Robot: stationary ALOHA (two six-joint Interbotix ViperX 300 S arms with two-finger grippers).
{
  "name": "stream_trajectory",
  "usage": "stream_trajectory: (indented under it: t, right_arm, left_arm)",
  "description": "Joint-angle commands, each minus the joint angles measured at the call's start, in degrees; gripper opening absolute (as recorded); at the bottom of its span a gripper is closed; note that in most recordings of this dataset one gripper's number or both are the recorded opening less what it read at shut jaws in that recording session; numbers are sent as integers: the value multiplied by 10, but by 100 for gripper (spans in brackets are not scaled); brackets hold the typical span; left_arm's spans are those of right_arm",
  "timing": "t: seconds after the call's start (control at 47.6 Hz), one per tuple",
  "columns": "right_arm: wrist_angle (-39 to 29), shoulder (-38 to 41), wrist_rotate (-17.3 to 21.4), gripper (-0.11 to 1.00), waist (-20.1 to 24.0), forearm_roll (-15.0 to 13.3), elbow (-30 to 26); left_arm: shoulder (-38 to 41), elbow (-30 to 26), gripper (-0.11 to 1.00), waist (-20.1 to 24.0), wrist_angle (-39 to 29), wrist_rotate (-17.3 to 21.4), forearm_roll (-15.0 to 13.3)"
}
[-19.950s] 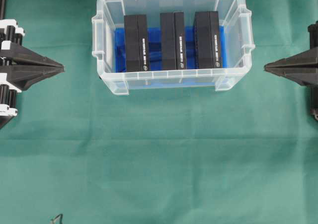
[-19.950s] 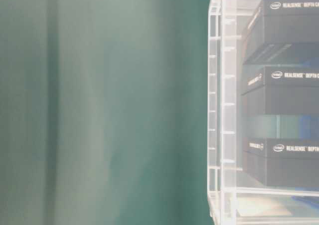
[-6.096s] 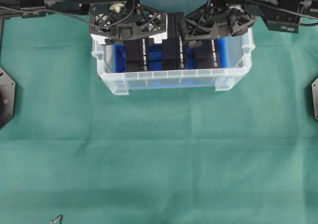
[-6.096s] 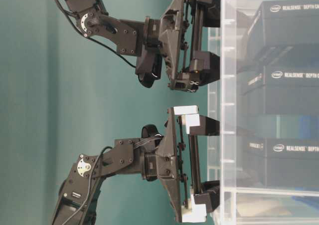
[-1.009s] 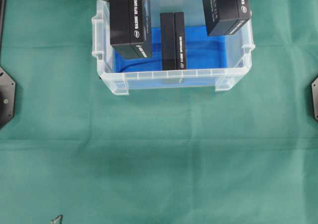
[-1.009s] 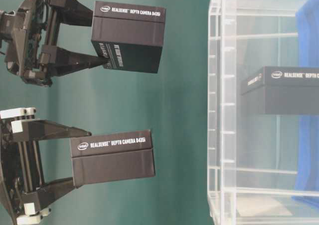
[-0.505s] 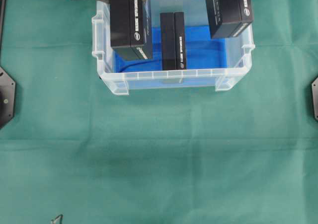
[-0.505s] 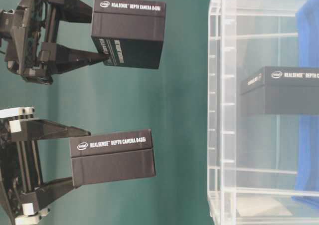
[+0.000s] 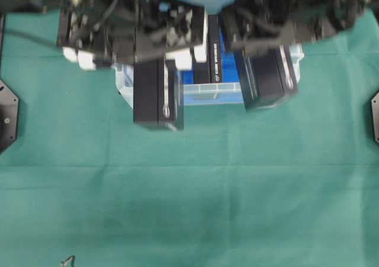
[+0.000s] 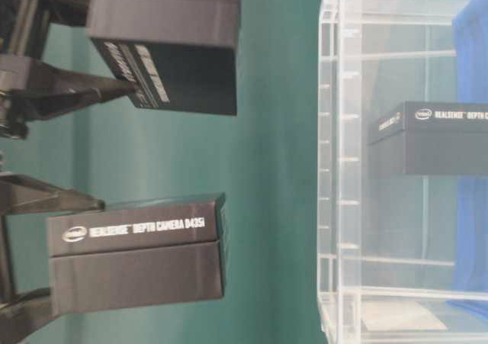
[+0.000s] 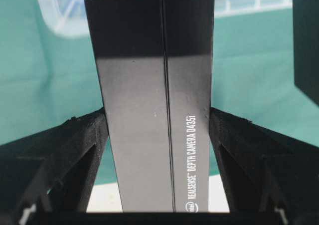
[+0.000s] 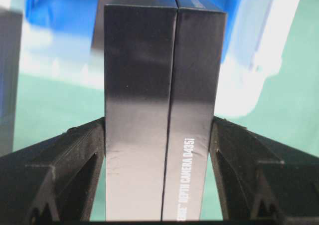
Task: Take the box out of the case with both arms.
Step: 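Carry both box pairs forward over the green cloth in front of bin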
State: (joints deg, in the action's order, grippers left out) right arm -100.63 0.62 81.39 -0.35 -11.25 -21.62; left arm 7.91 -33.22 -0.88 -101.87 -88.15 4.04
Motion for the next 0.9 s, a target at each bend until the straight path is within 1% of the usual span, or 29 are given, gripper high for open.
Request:
stream_trajectory:
  t: [0.0, 0.084, 0.105, 0.294, 0.378, 0.441, 0.652, 0.883]
  right_arm:
    - [-12, -24, 18, 65, 33, -12, -16]
    - [-23, -23, 44, 65, 66, -18, -16]
    - [-24, -23, 47, 65, 69, -18, -16]
    - [-26, -24, 113, 65, 134, -19, -16]
    - [-27, -23, 132, 65, 149, -19, -16]
    - [-27, -23, 143, 65, 158, -19, -16]
    - [-27, -19, 195, 65, 185, -25, -16]
    - [-28, -19, 207, 65, 198, -26, -16]
  left_arm:
    - [-11, -8, 64, -32, 1, -30, 3]
    - [-11, -8, 64, -56, 0, -60, 3]
    - [-10, -8, 64, -62, 1, -67, 3]
    - [-4, -13, 64, -109, 4, -128, 3]
    - [-2, -17, 64, -124, 4, -148, 3]
    - [-1, -17, 64, -133, 4, -154, 3]
    - [-1, -13, 64, -150, 0, -156, 3]
    - [-1, -12, 64, -150, 0, -154, 3]
